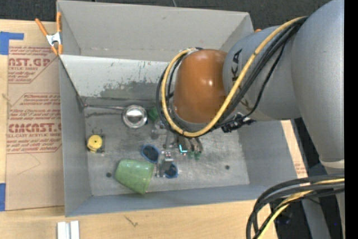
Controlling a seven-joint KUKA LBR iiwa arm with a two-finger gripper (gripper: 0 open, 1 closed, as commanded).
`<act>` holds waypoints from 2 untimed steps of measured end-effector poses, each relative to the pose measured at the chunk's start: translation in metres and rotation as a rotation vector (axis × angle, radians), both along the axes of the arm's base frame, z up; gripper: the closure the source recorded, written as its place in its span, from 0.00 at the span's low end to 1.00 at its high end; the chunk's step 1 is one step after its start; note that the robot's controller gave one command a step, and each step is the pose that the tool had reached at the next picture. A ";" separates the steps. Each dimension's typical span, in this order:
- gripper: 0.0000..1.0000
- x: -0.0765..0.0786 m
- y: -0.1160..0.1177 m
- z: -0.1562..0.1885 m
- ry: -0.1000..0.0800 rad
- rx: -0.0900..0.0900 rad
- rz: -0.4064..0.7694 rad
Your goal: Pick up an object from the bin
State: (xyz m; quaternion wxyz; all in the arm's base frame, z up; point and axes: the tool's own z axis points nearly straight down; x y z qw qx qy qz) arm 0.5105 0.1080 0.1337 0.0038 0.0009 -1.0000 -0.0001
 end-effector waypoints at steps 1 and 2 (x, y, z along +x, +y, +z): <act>0.00 0.015 -0.024 -0.061 -0.015 0.003 -0.050; 1.00 0.015 -0.023 -0.057 -0.011 0.003 -0.047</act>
Offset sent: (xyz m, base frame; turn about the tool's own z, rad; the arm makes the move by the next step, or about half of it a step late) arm 0.0130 -0.0253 -0.0613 0.0483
